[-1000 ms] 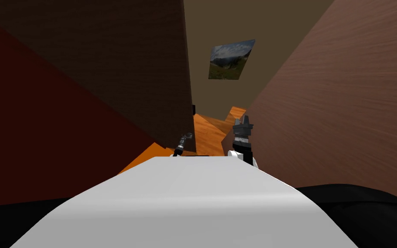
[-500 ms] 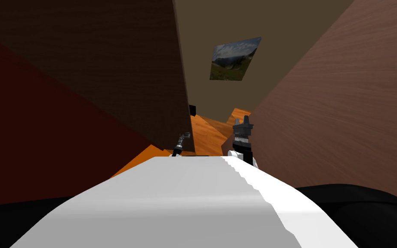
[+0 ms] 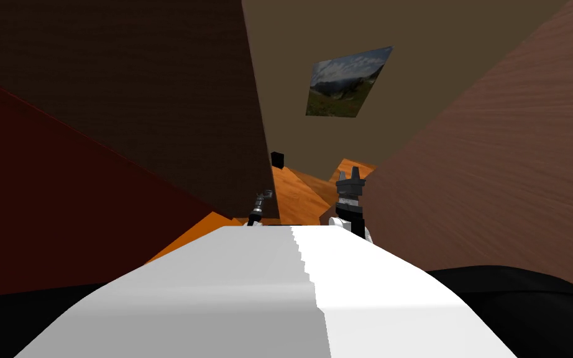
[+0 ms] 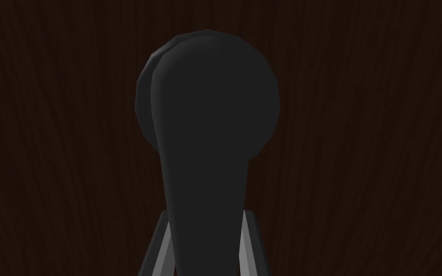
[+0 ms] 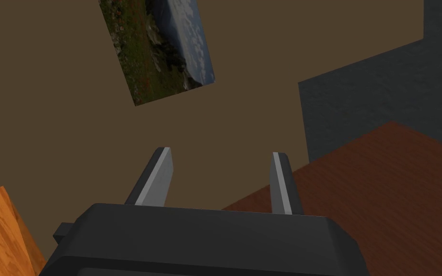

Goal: Push the door open

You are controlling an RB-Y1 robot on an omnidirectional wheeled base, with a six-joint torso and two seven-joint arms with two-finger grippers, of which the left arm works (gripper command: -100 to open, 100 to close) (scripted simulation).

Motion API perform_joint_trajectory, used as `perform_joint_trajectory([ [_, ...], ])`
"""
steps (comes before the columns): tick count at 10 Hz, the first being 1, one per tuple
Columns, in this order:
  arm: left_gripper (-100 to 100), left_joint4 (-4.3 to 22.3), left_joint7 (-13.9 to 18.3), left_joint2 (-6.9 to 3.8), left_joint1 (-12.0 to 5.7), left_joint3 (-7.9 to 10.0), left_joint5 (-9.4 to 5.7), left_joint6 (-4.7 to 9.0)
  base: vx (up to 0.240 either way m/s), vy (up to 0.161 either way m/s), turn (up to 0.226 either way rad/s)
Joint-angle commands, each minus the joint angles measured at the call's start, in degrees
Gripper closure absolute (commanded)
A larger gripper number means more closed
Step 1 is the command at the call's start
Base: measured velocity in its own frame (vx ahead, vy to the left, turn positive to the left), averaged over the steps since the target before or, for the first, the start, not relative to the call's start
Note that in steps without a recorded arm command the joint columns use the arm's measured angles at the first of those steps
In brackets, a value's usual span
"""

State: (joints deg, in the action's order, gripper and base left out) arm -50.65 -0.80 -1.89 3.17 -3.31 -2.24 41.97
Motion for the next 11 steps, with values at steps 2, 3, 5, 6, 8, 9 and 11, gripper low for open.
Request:
perform_joint_trajectory([
  [2, 100, 0.09, -0.31, -0.53, -0.28, 1.18, -0.56, 0.15, 0.122, -0.04, 0.048],
  [3, 100, 0.16, -0.48, -0.68, -0.34, 1.7, -0.82, 0.15, 0.197, -0.097, 0.056],
  [5, 100, 0.3, -0.88, -0.84, -0.49, 2.96, -1.44, 0.16, 0.162, -0.129, 0.078],
  [6, 100, 0.38, -1.09, -0.83, -0.57, 3.65, -1.78, 0.16, 0.185, -0.088, 0.073],
  [8, 100, 0.54, -1.53, -0.56, -0.74, 5.02, -2.46, 0.16, 0.215, -0.092, 0.065],
  [9, 100, 0.61, -1.73, -0.33, -0.81, 5.66, -2.78, 0.17, 0.188, -0.117, 0.089],
  [11, 100, 0.74, -2.07, 0.23, -0.94, 6.72, -3.3, 0.17, 0.185, -0.079, 0.066],
])
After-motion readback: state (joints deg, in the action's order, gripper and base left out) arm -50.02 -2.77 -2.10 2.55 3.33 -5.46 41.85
